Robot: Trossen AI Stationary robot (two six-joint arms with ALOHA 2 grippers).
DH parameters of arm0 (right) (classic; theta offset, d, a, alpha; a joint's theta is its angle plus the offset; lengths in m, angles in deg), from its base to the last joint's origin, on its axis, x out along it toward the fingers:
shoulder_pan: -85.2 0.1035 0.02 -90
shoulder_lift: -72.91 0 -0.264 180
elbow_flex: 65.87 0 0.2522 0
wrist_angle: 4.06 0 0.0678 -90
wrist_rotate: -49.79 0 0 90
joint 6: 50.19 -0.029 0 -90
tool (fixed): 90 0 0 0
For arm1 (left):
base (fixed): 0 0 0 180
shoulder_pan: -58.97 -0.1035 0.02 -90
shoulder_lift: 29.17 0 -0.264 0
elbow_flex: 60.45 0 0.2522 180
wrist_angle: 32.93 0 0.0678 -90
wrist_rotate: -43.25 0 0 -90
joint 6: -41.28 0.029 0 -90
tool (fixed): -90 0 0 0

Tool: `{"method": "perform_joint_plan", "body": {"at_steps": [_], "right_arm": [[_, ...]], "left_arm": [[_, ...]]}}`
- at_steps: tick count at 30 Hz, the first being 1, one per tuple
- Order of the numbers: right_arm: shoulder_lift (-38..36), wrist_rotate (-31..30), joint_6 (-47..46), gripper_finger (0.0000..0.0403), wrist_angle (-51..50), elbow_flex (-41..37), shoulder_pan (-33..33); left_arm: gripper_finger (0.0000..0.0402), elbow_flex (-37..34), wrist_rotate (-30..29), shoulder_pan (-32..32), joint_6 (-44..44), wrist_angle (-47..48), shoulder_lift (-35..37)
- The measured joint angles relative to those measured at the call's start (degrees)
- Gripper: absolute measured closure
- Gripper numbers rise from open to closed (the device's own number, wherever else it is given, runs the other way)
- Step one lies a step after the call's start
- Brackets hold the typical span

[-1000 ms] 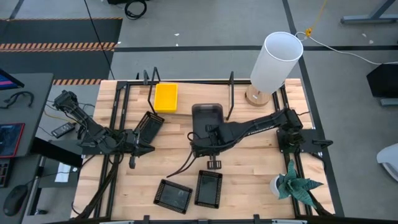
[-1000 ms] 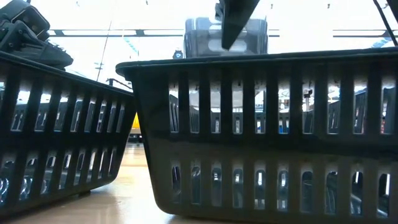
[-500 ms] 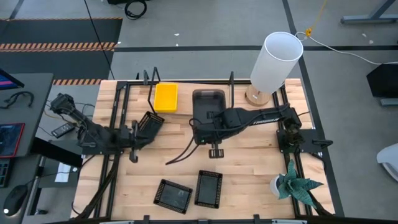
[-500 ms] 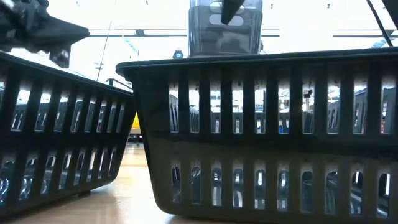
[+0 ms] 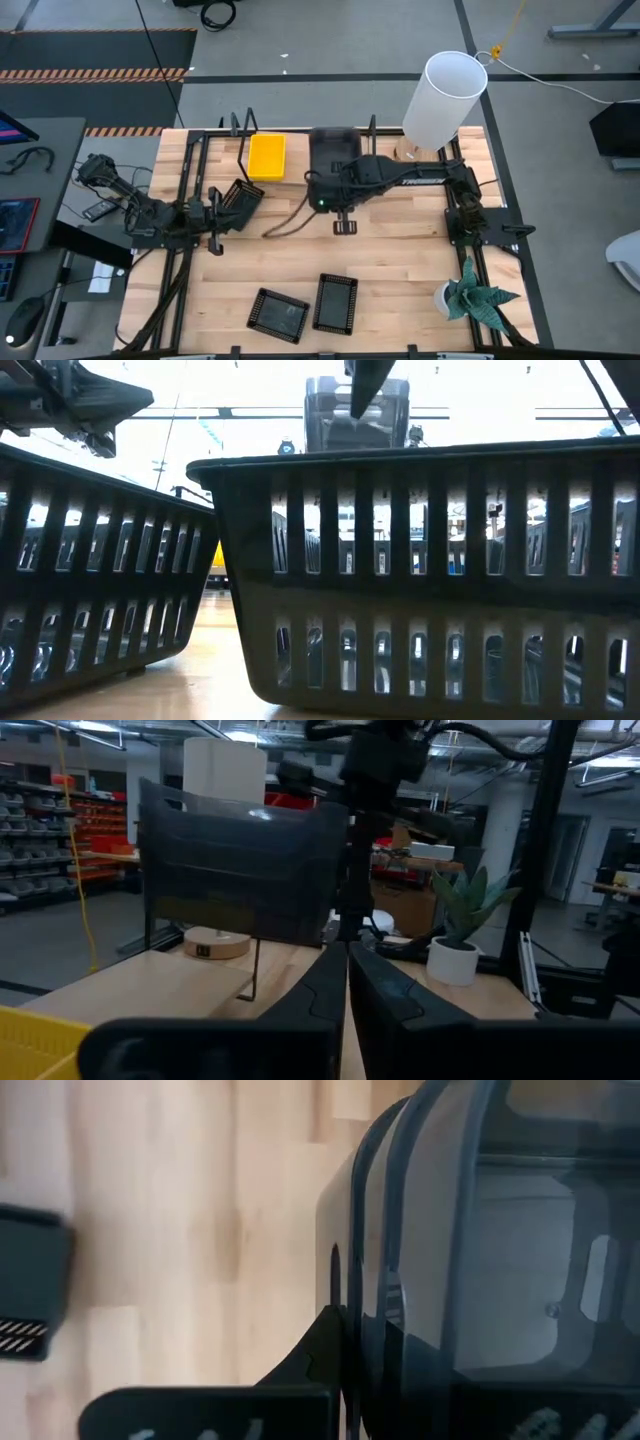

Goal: Stack baskets on shelf by color
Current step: Put the stack of light black bins on the shelf

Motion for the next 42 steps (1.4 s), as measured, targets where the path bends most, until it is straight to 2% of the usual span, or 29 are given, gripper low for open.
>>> {"method": "perform_joint_plan", "body": {"at_steps": [17,23,35,42], "right_arm": [[0.0,2.4,5.4,0.0387,1.5,-0.1,-7.5],[0.0,2.7,6.3,0.0387,3.7,-4.6,-8.7],[0.0,2.4,10.9,0.0386,20.9,-19.9,-13.3],[0.0,3.5,12.5,0.0386,29.2,-22.6,-15.0]], "left_arm": [[0.0379,0.0,0.2,0.1,-0.5,0.2,0.0],[0.0373,0.0,0.2,0.1,-0.6,0.2,0.0],[0.0384,0.0,0.2,0.1,-1.9,0.0,0.0],[0.0375,0.0,0.2,0.1,-2.0,0.0,0.0]]}}
